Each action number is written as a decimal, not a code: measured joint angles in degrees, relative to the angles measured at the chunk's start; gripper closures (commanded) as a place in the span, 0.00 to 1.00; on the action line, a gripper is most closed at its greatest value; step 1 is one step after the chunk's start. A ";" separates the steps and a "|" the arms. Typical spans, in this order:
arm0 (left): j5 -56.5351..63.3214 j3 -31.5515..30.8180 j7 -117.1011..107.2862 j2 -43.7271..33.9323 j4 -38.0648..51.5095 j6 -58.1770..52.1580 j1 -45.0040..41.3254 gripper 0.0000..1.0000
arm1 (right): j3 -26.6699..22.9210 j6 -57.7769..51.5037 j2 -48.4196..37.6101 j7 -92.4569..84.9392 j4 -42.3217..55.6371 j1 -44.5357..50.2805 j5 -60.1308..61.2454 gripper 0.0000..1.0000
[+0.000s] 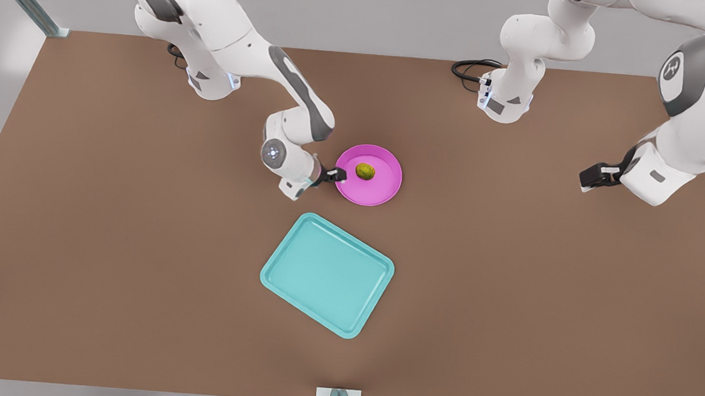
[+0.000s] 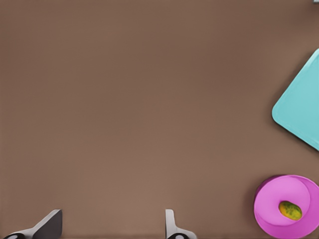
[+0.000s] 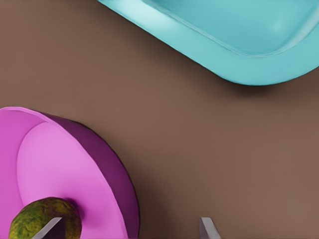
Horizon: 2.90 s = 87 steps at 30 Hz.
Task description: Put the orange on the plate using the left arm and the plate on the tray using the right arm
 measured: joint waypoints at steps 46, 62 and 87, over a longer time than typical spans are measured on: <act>-5.49 4.54 3.59 2.99 -0.11 -0.70 -1.41 0.00 | -0.19 -0.22 3.25 -1.28 12.83 -4.70 3.00 0.79; -5.55 4.75 3.92 2.99 -0.09 -1.40 -1.39 0.00 | -0.53 -8.19 10.69 -4.66 25.07 -17.95 2.80 0.00; -5.40 4.84 3.67 2.57 -0.04 -4.00 -1.10 0.00 | -11.67 -66.78 -21.38 -13.75 43.28 -31.27 -52.24 0.00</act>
